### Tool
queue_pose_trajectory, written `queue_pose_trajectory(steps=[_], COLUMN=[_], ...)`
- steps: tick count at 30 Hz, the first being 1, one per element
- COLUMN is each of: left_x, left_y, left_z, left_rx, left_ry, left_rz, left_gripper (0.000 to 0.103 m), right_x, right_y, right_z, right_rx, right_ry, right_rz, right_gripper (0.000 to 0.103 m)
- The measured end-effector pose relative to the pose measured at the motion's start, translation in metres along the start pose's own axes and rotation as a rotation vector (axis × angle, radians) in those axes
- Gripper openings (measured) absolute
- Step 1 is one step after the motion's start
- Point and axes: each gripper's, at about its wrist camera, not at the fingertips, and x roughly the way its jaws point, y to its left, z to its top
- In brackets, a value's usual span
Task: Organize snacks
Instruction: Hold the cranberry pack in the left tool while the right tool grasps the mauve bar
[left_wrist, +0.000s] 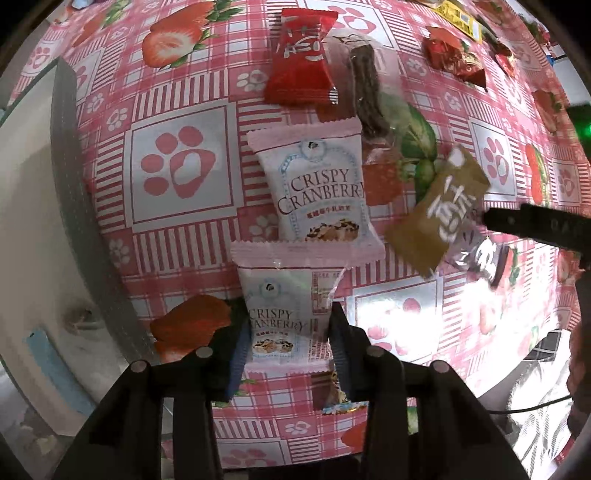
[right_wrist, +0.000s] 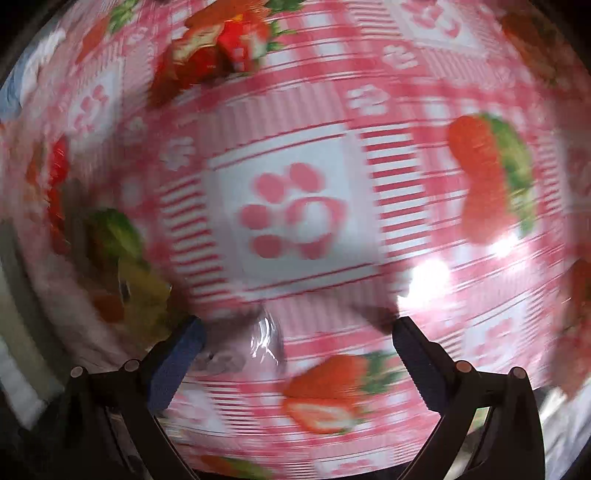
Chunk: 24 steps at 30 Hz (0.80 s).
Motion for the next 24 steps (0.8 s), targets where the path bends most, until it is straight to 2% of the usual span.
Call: queue_pose_trajectory(steps=[2, 5, 8, 11, 16, 17, 18, 19, 21, 23, 24], left_x=[-0.002, -0.004, -0.003, -0.002, -0.003, -0.003, -0.003, -0.003, -0.003, -0.005, -0.005], left_y=[-0.006, -0.012, -0.011, -0.012, -0.023, -0.024, -0.024, -0.027, -0.028, -0.030, -0.029], left_z=[0.004, 0.016, 0.014, 0.016, 0.023, 0.023, 0.023, 0.023, 0.024, 0.022, 0.023], left_rx=[-0.008, -0.008, -0.003, -0.006, -0.008, -0.007, -0.006, -0.007, -0.007, -0.007, -0.007], left_ry=[-0.001, 0.000, -0.001, 0.001, 0.004, 0.004, 0.005, 0.005, 0.006, 0.011, 0.015], left_rz=[-0.005, -0.003, 0.003, 0.003, 0.014, 0.016, 0.019, 0.020, 0.018, 0.014, 0.012], left_gripper=[0.043, 0.043, 0.044, 0.044, 0.044, 0.044, 0.044, 0.044, 0.044, 0.044, 0.044], right_x=[-0.003, -0.010, -0.018, -0.024, -0.019, -0.017, -0.012, -0.009, -0.011, -0.009, -0.011], right_y=[-0.011, -0.017, 0.004, 0.042, 0.092, 0.100, 0.110, 0.121, 0.135, 0.148, 0.149], right_z=[-0.005, -0.014, -0.028, -0.051, -0.075, -0.077, -0.079, -0.074, -0.080, -0.089, -0.091], right_rx=[0.007, -0.024, -0.229, -0.432, -0.594, -0.609, -0.618, -0.627, -0.666, -0.686, -0.690], right_ry=[-0.012, -0.030, -0.026, -0.052, -0.054, -0.049, -0.041, -0.036, -0.042, -0.047, -0.044], right_rz=[-0.008, 0.030, 0.060, 0.032, 0.009, 0.001, -0.004, -0.024, -0.051, -0.054, -0.050], right_gripper=[0.102, 0.102, 0.102, 0.102, 0.102, 0.099, 0.092, 0.077, 0.068, 0.043, 0.037])
